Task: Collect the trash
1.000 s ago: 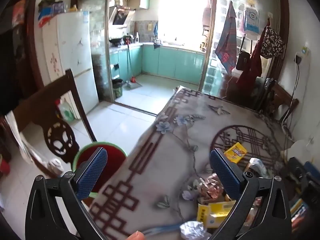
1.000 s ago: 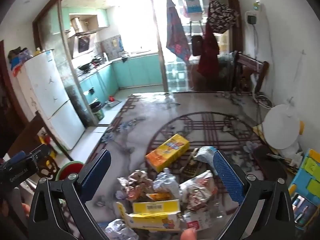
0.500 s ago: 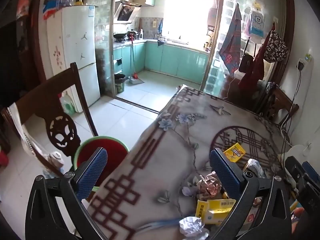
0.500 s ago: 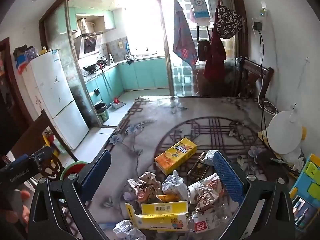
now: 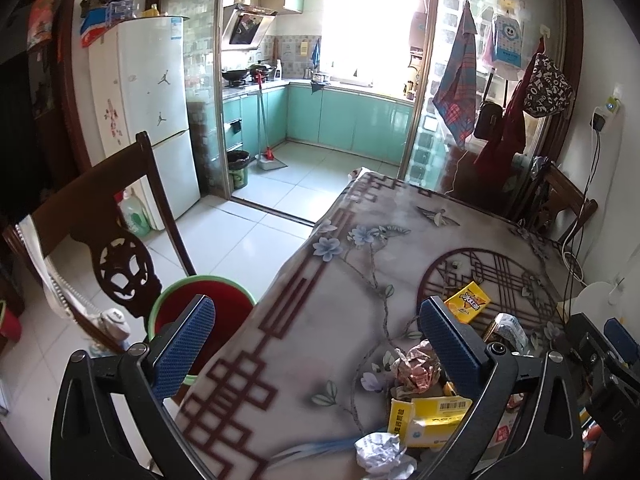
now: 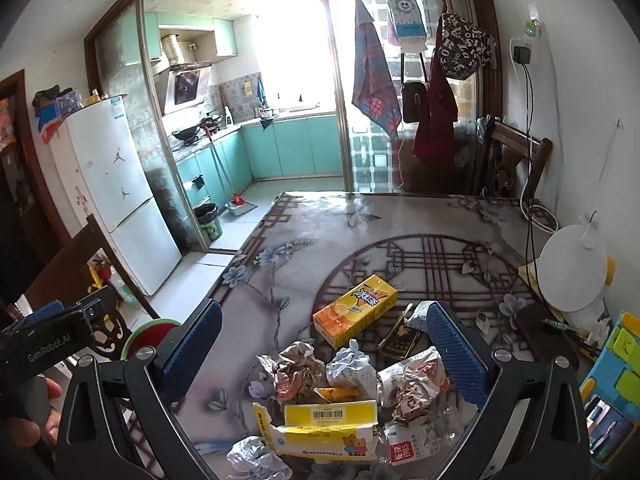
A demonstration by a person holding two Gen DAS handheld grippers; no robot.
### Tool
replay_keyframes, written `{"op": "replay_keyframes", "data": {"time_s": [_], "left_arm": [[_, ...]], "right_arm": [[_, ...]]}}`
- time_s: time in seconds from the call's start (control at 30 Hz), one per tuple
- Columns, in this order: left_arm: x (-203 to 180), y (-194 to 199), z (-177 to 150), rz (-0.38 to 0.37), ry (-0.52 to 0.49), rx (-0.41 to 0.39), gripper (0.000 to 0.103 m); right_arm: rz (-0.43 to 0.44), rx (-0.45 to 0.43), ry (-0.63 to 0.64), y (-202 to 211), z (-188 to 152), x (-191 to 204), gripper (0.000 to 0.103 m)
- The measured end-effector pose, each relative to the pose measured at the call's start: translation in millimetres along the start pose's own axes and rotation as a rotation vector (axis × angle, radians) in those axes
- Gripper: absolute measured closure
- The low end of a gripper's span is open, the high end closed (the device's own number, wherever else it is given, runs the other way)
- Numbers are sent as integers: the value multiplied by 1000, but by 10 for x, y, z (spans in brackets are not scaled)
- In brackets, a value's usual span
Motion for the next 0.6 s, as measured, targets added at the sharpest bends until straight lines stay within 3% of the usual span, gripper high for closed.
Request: {"op": "replay_keyframes", "data": {"time_s": [0.6], "left_arm": [[-24,10,52,9,-15,-15,0]], "right_arm": [[-10,-22,23,58,57,38,0]]}}
Point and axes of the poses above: each gripper's, at about its wrist camera, not at the fingertips, and y roughly against the way its jaws point, x to its left, z to its top, the point moved 5 cm from there along -y, roughly the way its jaws point, and after that the axes turned 14 degrees about -y, right-handed, at the moved point
